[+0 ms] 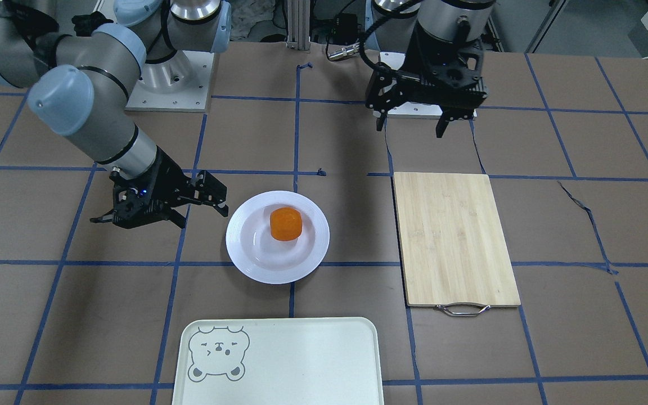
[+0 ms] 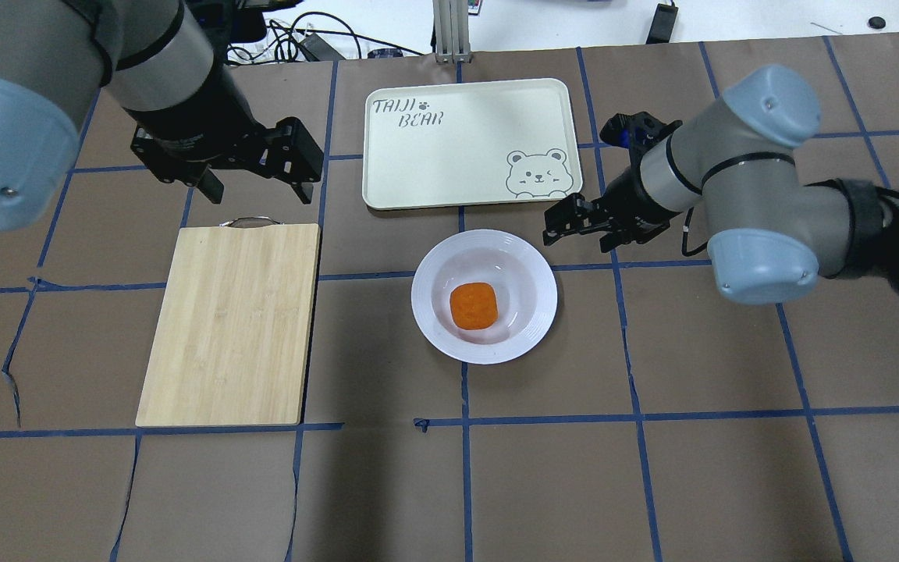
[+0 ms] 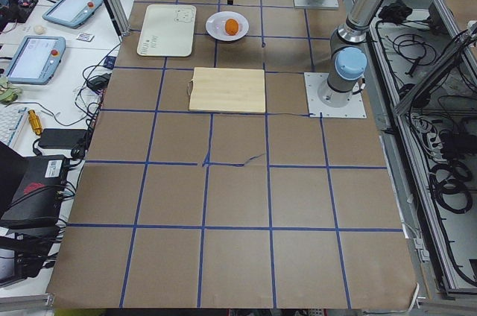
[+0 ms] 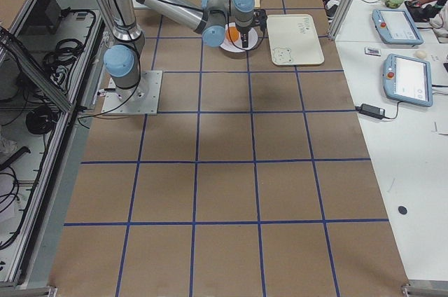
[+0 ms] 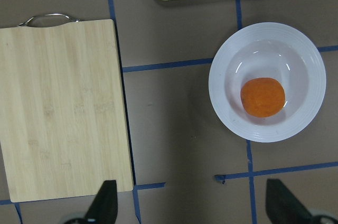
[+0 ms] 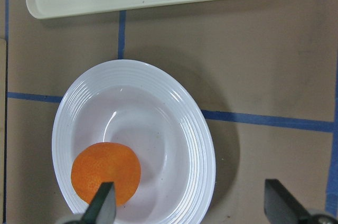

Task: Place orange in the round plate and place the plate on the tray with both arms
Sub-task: 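Raise the left gripper away while the right gripper reaches toward the bowl rim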

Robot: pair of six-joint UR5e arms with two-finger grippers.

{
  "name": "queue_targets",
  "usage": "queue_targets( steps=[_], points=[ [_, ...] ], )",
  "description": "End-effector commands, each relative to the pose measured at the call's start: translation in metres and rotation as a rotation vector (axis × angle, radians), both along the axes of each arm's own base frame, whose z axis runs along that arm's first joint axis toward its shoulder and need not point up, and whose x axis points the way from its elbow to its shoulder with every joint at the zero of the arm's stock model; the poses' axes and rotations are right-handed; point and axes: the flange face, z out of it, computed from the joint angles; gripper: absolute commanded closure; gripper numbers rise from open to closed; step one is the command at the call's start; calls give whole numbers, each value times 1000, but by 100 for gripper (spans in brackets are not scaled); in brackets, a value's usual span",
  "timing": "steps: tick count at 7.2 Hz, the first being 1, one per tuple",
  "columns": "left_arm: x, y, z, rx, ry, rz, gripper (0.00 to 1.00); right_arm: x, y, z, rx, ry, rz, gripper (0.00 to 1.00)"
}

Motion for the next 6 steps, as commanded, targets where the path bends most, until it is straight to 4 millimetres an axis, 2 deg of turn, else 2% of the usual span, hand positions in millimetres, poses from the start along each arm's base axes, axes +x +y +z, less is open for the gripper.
queue_targets(
  steps=[1,4,6],
  points=[
    [16,-5,2,-6,0,26,0,11,5,-62,-15,-120,-6,1],
    [14,-1,1,0,-4,20,0,15,13,-89,35,-131,-5,4],
    [15,-1,2,3,-6,20,0,17,15,-92,43,-131,-4,5]
  ],
)
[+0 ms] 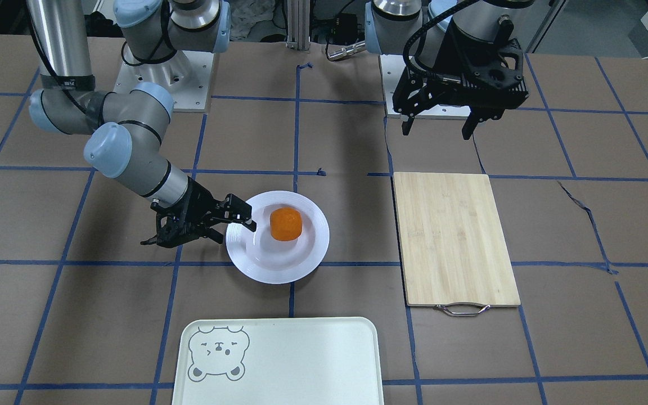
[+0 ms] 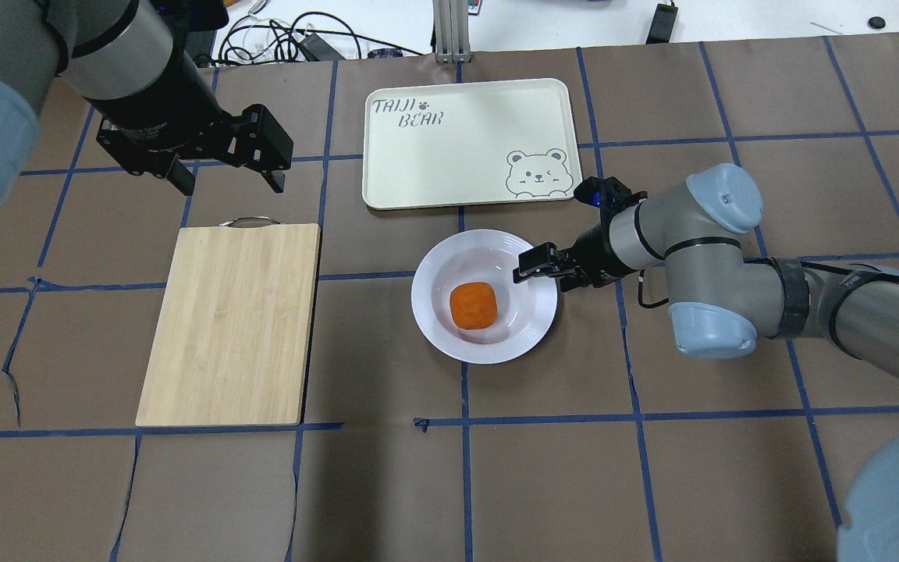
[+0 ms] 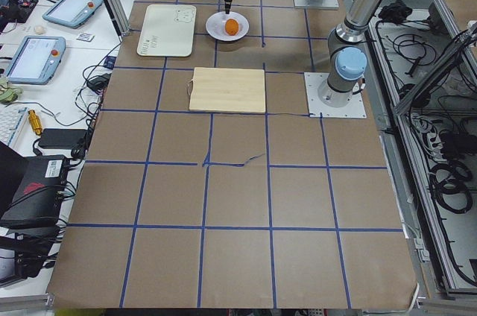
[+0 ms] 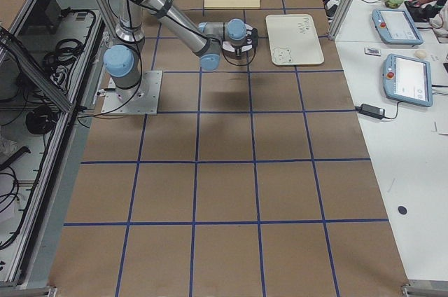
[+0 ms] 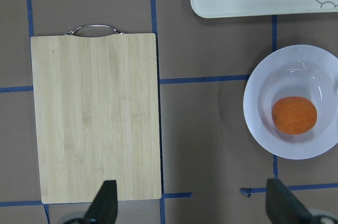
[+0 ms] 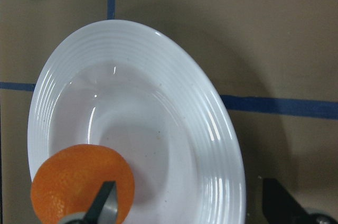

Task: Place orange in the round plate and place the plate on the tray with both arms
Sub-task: 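Grip the rim of the white bowl nearest the right gripper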

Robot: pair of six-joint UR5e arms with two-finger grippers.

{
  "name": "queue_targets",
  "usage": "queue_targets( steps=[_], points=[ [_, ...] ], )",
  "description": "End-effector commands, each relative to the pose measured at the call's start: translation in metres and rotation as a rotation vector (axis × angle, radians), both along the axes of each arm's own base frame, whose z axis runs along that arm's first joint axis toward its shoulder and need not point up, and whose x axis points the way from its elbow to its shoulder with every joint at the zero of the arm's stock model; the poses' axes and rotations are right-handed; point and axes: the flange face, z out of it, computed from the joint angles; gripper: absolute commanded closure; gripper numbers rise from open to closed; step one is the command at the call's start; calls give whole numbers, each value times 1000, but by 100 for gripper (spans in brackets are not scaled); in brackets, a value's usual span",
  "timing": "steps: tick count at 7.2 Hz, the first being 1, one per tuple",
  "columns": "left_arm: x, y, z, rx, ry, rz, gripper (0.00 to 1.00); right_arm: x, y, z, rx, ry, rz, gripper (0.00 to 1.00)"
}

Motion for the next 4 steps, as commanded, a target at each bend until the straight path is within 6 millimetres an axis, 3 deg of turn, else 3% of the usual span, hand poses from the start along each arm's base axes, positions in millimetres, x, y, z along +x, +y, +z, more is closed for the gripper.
queue_targets(
  steps=[1,3,4],
  points=[
    [1,0,0,4,-1,1,0,3,3,-3,18,-2,-6,12],
    [1,0,0,4,0,-6,0,4,4,-4,31,-3,-17,19],
    [0,-1,0,2,0,-6,0,6,5,-8,43,-5,-14,31]
  ],
)
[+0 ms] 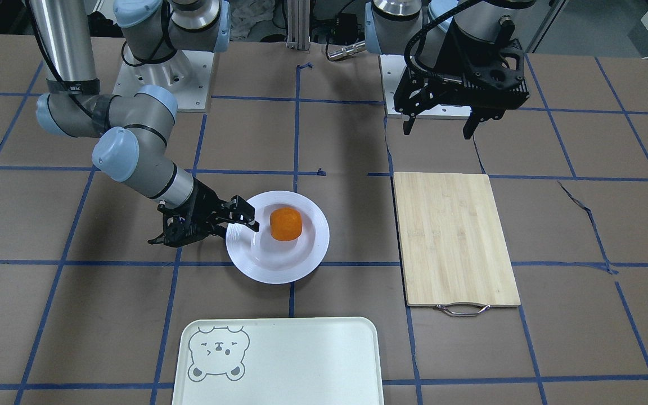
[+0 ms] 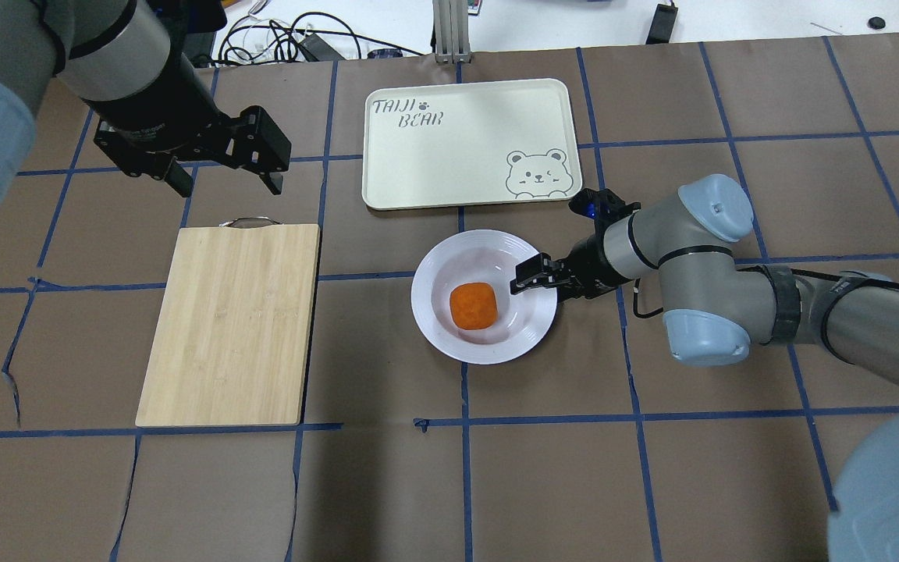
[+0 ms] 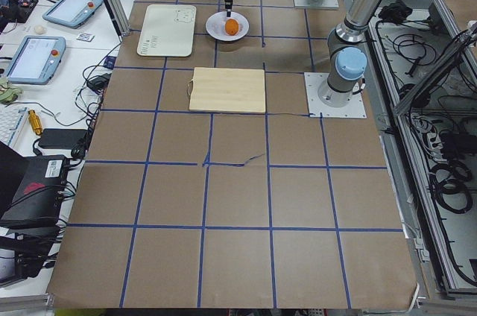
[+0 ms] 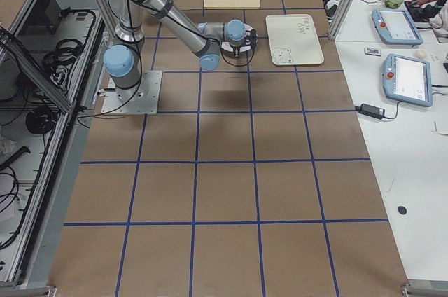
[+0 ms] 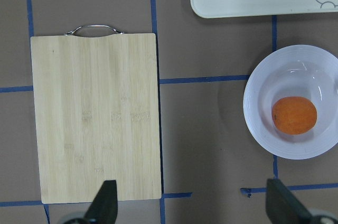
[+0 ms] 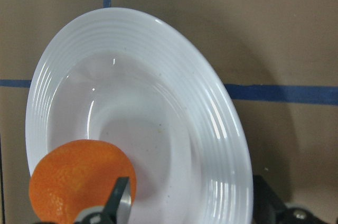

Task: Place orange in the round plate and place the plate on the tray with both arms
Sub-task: 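Grip the rim of the white bowl nearest the right gripper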

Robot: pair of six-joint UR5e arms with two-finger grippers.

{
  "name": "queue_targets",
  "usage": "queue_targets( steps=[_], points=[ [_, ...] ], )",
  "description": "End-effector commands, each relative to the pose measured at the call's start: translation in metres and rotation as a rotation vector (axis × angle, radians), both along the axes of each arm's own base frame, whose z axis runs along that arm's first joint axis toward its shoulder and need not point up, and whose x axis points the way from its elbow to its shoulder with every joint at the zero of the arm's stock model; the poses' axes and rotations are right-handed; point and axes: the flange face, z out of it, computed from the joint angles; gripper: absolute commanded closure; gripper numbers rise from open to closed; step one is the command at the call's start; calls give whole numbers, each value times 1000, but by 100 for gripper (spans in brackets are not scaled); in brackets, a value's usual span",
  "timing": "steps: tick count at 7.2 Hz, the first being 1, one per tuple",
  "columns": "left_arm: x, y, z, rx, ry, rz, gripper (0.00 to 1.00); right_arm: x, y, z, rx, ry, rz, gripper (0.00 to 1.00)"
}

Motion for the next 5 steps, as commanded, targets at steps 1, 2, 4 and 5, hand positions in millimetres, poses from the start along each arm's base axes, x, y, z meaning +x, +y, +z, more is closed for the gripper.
queue_targets(
  steps=[1,2,4,5],
  points=[
    [-1,-1,2,-4,-1,-2,0,3,2,-14,37,-1,1,31],
    [-1,-1,2,-4,-1,-4,0,4,2,-14,40,-3,-3,34],
    [-1,0,1,-1,-1,-2,0,4,1,-14,42,-2,-5,49],
    [-1,0,1,-3,-1,-2,0,3,1,-13,34,14,-5,71]
  ],
)
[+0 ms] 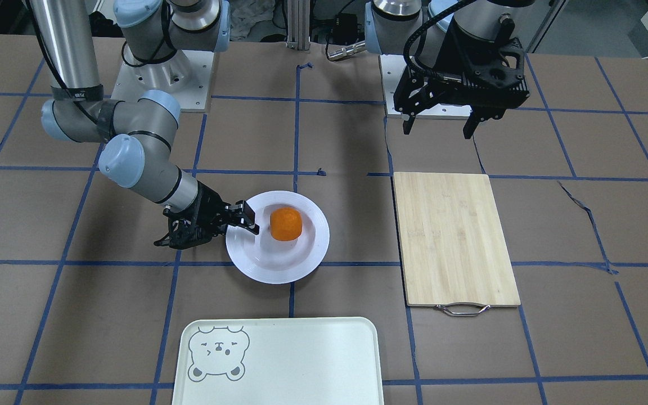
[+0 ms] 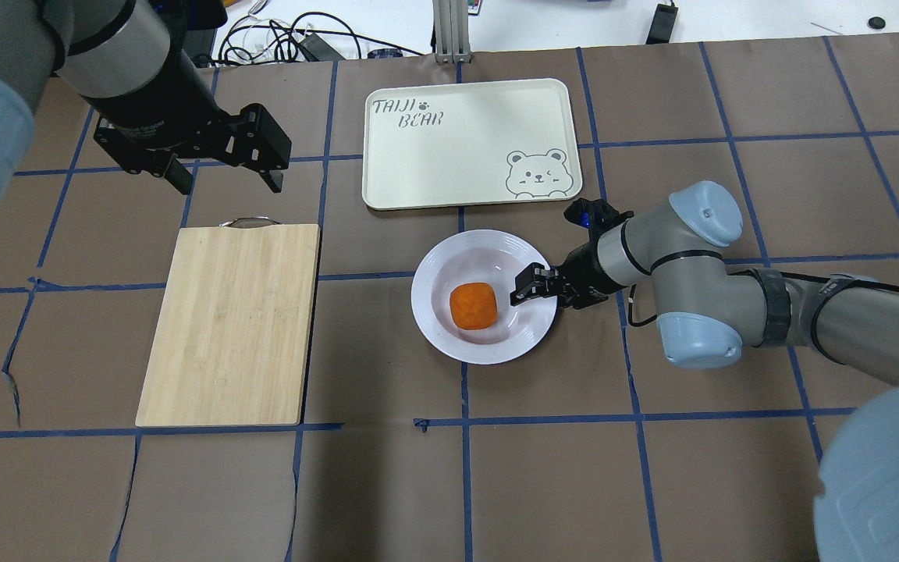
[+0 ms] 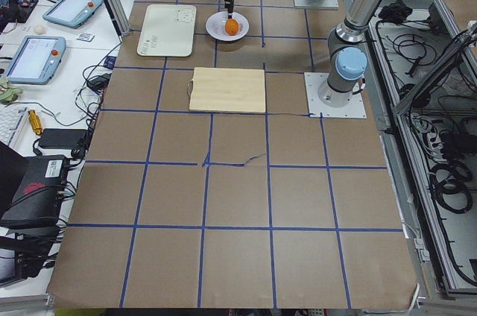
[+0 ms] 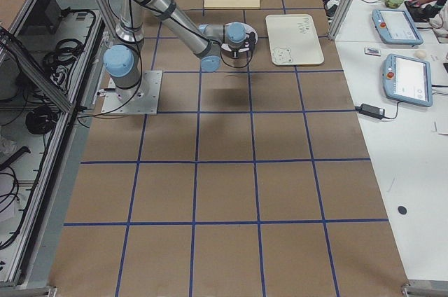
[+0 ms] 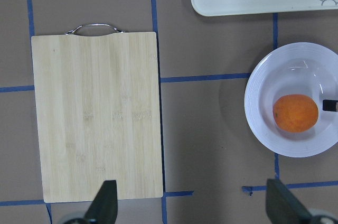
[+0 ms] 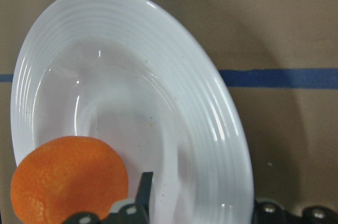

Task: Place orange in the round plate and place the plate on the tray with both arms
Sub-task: 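Grip the rim of the white bowl nearest the right gripper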

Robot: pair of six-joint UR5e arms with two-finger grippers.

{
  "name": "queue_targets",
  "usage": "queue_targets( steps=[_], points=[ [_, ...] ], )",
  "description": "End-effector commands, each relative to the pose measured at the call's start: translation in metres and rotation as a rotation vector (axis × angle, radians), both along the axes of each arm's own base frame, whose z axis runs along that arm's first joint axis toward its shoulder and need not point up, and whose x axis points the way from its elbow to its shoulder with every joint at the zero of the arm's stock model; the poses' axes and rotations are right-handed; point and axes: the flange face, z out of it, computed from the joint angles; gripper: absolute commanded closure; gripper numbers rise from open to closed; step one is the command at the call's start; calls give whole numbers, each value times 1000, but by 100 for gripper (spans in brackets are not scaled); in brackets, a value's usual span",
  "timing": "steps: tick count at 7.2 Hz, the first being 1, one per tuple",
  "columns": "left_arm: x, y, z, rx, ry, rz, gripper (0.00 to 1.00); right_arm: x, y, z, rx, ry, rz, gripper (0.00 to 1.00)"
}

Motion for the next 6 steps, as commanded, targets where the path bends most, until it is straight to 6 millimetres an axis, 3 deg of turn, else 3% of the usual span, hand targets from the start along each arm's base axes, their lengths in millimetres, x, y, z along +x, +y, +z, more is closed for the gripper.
queue_targets(
  steps=[1,3,6],
  points=[
    [1,0,-1,3,0,2,0,-3,-1,-1,-6,34,1,86],
    [1,0,-1,3,0,1,0,-4,-2,4,-19,50,-1,100],
    [1,1,-1,3,0,1,0,-6,-35,35,-39,43,-102,100]
  ],
)
